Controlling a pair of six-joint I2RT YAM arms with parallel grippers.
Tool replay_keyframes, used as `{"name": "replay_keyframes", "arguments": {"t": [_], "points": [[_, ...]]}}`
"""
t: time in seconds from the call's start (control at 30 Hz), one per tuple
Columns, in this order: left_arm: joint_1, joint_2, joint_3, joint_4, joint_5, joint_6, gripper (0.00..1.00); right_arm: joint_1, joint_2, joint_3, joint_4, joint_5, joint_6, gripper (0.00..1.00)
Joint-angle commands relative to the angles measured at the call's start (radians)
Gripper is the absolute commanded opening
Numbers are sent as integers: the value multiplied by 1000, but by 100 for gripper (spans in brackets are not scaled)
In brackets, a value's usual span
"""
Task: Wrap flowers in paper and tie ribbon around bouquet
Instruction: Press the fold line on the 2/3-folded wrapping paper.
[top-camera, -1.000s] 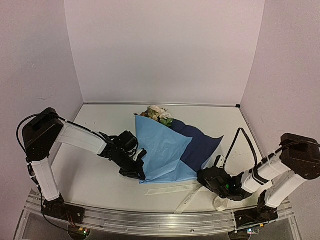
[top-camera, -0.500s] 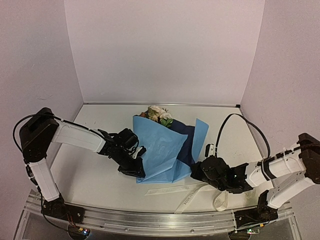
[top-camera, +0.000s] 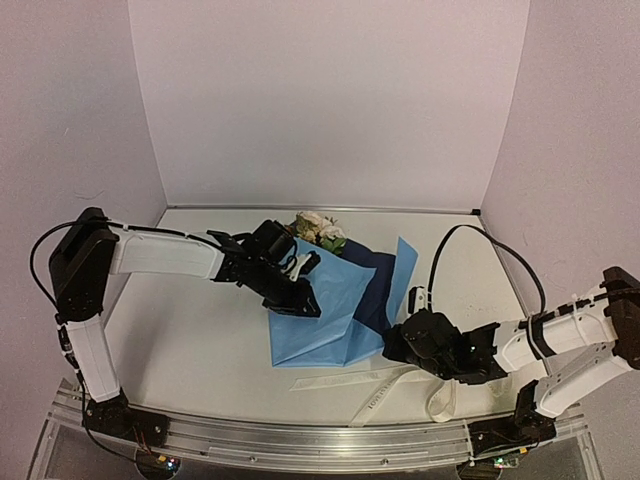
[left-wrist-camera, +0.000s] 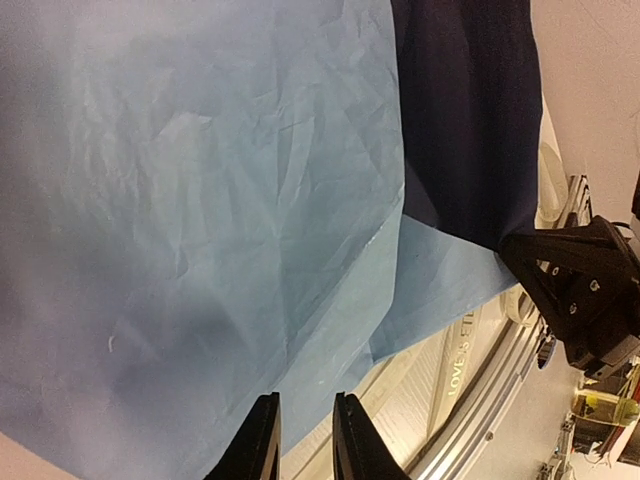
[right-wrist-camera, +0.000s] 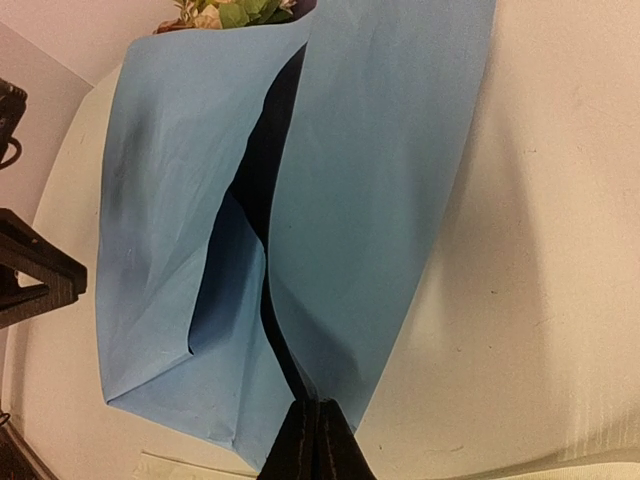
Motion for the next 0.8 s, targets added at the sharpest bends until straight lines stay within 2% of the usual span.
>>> {"name": "replay_keyframes", "arguments": {"t": [0.0, 0.3, 0.77], "points": [[-42, 103, 90, 6, 31, 76, 19, 5, -23, 40, -15, -12, -15, 1], [-96, 246, 181, 9, 19, 97, 18, 5, -57, 77, -27, -54, -18, 1], [-128, 308, 159, -25, -171, 31, 18, 5, 42, 261, -42, -133, -4, 0]]}}
